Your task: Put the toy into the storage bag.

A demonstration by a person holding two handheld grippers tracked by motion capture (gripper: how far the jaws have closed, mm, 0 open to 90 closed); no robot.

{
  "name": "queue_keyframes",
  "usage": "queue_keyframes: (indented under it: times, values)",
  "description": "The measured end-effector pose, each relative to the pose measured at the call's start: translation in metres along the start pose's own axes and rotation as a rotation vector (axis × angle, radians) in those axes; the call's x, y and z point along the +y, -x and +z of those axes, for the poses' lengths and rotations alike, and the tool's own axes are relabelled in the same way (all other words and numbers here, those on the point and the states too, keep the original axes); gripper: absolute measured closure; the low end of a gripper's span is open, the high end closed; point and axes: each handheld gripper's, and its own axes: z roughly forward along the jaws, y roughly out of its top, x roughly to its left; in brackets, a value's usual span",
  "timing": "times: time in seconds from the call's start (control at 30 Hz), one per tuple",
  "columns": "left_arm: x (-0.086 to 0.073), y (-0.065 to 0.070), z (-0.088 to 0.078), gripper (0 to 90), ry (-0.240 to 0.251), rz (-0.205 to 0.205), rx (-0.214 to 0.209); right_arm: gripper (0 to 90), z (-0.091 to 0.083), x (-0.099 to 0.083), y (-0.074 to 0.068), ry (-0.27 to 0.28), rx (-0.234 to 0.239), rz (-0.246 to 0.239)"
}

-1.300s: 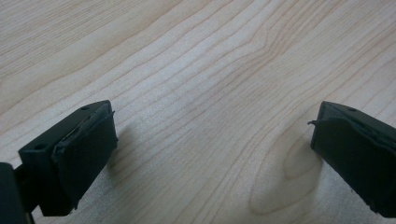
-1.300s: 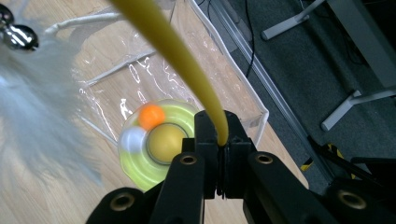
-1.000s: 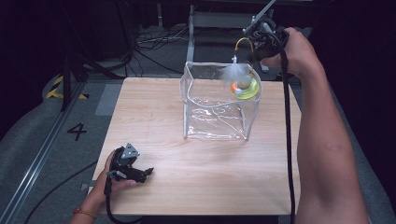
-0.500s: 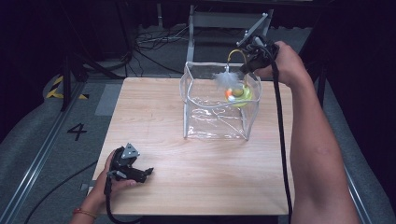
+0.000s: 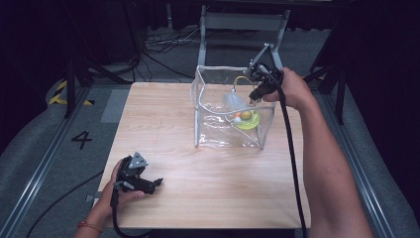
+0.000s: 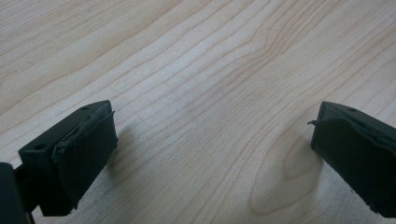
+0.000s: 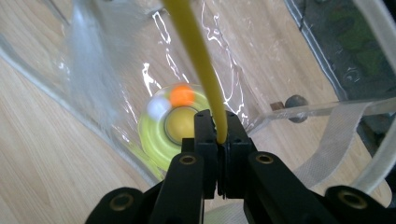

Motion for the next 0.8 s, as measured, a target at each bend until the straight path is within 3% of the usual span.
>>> queue_keyframes:
  times: [0.27, 0.43, 0.57, 0.8]
  values:
    - [0.000, 0.000, 0.000, 0.6, -0.001, 0.000, -0.001, 87.2, 0.010, -0.004, -0.005, -0.044, 0.022, -0.017]
    - [0.000, 0.000, 0.000, 0.8, 0.000, 0.002, 0.010, 87.6, 0.013, -0.007, -0.007, -0.038, 0.053, -0.025]
    - [0.000, 0.000, 0.000, 0.8, 0.002, 0.002, 0.010, 88.2, 0.020, -0.010, -0.008, -0.093, 0.049, -0.030]
    - [0.000, 0.000, 0.000, 0.8, 0.002, 0.000, 0.012, 85.4, 0.014, -0.015, -0.007, -0.044, 0.064, -0.021]
